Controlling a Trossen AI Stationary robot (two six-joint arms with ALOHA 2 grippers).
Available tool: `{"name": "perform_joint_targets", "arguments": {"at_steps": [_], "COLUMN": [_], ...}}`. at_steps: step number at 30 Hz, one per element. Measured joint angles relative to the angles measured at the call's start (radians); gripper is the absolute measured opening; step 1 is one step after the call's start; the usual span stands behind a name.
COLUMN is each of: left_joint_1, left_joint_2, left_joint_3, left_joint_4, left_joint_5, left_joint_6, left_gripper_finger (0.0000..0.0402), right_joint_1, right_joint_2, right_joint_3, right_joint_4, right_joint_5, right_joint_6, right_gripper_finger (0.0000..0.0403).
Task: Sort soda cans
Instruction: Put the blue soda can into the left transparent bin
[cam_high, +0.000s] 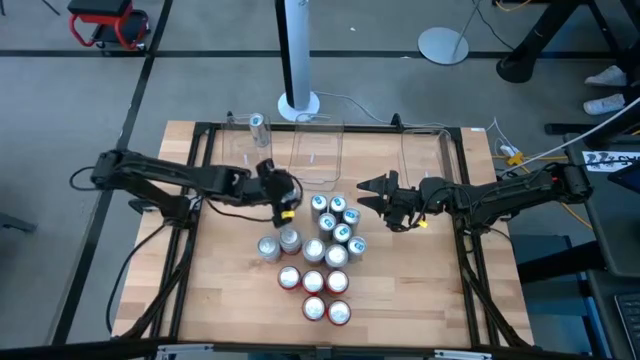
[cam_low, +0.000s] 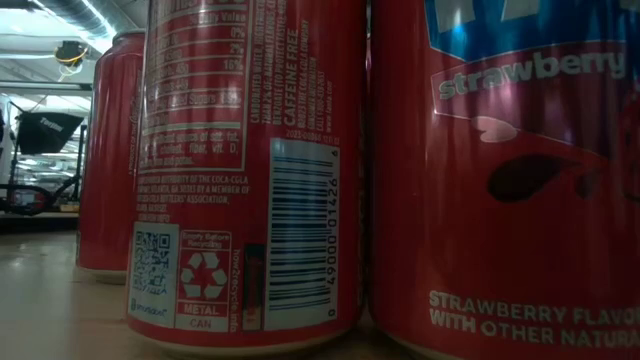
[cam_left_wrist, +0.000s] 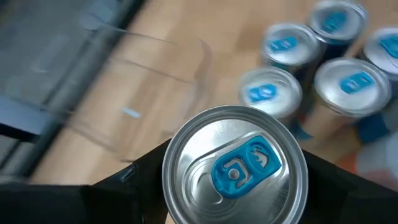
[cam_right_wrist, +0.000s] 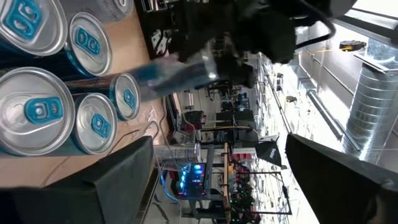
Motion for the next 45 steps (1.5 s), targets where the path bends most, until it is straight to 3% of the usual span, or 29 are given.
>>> {"name": "perform_joint_targets", "arguments": {"at_steps": [4, 13, 16, 27, 35, 40, 45], "left_joint_1": [0.021, 0.145, 0.209, 0.504, 0.699, 0.779, 0.841], "left_joint_2": [-0.079, -0.214, -0.226, -0.216, -0.216, -0.216, -0.216], "left_joint_3": [0.0, 0.001, 0.001, -0.021, -0.084, -0.138, -0.201], "left_joint_4": [0.0, -0.001, -0.027, -0.157, -0.09, -0.035, 0.084], "left_joint_5": [-0.093, -0.171, -0.219, -0.222, -0.091, -0.073, 0.013], "left_joint_6": [0.028, 0.08, 0.084, 0.025, 0.001, 0.001, 0.02], "left_gripper_finger": [0.0238, 0.0238, 0.0239, 0.0239, 0.0239, 0.0239, 0.0239], "right_joint_1": [0.0, 0.0, 0.0, 0.0, 0.0, 0.0, 0.0], "right_joint_2": [0.0, 0.0, 0.0, 0.0, 0.0, 0.0, 0.0], "right_joint_3": [0.0, 0.0, 0.0, 0.0, 0.0, 0.0, 0.0], "right_joint_4": [0.0, -0.001, 0.0, -0.001, -0.001, -0.001, -0.001], "right_joint_5": [0.0, 0.0, 0.0, 0.0, 0.0, 0.0, 0.0], "right_joint_6": [0.0, 0.0, 0.0, -0.001, -0.006, -0.01, -0.011], "right_gripper_finger": [0.0366, 0.0366, 0.0366, 0.0366, 0.0366, 0.0366, 0.0366]}}
